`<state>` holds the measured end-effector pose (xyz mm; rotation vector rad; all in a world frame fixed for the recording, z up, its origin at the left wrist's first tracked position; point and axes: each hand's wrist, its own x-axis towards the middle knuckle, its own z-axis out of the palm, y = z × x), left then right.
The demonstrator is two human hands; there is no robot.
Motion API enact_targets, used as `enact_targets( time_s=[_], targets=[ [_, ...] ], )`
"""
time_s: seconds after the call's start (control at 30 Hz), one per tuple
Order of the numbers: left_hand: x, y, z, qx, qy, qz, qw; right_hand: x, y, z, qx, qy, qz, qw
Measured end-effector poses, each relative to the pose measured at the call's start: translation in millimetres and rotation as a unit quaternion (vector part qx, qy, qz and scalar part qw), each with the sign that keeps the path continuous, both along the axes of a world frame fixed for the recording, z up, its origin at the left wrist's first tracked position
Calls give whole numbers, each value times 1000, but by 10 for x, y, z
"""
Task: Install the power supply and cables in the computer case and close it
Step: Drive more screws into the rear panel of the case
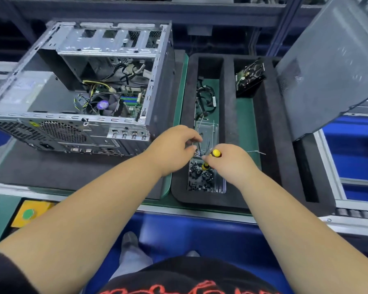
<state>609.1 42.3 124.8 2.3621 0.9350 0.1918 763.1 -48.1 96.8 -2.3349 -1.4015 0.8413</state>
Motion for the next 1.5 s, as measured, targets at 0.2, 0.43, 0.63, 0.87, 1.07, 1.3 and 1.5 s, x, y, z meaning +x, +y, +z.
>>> enact_targets(
  time_s=[0.2,0.43,0.63,0.87,1.07,1.3,1.5],
  targets=[
    [25,-35,-112,-39,-15,37,998,29,-3,-108,2,-3,15,1000],
    [36,-43,-189,-69,-32,68,995,17,2,-170,-7,10,9,1000],
    [31,-32,-228,-85,-37,90,992,7,6,-154,-10,19,14,1000],
    [34,-22,-258,-131,-70,130,980,63,-28,-1,9,43,-4,999],
    [88,19,-261,-200,-61,165,964,270,-40,300,79,99,-78,989],
    [293,-25,-175,-331,-95,227,911,438,-85,700,162,169,-143,962],
    [446,-111,30,-487,-157,289,809,498,-230,982,212,182,-163,946]
  ],
)
